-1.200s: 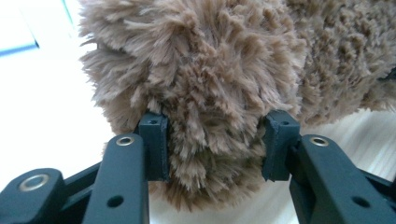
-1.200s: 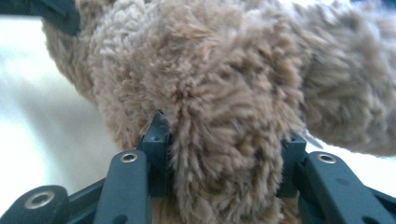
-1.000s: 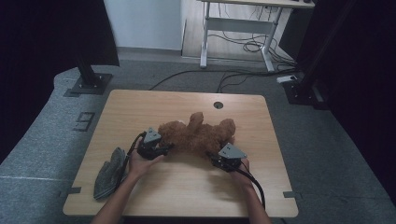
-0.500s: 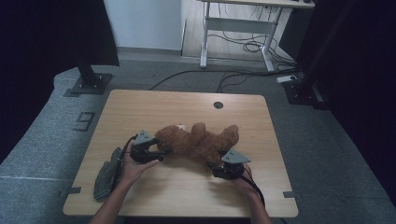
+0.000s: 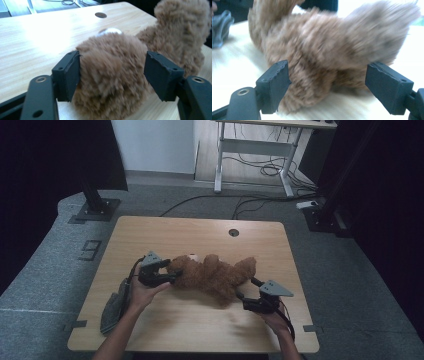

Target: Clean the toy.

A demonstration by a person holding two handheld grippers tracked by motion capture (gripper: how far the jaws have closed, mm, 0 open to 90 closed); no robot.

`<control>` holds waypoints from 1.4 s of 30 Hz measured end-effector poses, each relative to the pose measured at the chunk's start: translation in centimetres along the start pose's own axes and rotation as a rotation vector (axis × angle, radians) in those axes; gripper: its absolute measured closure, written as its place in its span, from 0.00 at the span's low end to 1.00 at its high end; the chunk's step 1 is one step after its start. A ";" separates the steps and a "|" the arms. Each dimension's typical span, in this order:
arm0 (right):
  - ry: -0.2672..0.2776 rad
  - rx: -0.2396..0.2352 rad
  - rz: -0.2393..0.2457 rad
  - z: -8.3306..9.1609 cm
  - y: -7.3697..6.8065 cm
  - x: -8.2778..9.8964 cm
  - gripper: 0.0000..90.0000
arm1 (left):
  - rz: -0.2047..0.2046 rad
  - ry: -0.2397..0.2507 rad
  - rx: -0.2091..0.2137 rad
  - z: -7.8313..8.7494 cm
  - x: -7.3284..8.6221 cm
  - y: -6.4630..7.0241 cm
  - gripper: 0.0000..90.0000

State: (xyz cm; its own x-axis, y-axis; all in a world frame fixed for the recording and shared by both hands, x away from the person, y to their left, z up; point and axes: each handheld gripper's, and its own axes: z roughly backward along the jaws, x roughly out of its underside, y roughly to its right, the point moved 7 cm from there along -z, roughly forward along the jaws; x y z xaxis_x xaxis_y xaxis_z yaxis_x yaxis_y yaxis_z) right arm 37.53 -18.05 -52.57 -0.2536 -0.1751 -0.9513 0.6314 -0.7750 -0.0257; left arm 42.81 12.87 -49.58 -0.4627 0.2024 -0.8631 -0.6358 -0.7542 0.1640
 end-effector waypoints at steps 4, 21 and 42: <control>0.052 0.029 -0.004 1.1 0.9 -3.5 0.22 | 0.022 -0.028 0.014 -1.1 -0.8 -0.3 0.37; -0.235 -0.149 0.002 -3.6 -2.6 0.0 0.36 | 0.025 -0.088 0.101 0.4 3.8 2.2 0.50; -0.256 -0.053 0.039 -4.3 -3.7 3.2 0.44 | 0.013 -0.121 0.061 -0.8 5.7 3.7 0.52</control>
State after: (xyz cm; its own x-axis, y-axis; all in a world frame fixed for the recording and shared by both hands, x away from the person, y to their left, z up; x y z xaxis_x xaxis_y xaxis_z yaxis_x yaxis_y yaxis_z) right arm 37.57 -13.10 -56.86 -0.4006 -0.3574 -0.8437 0.6803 -0.7328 -0.0126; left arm 38.36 10.74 -54.32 -0.5401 0.2695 -0.7972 -0.6641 -0.7184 0.2071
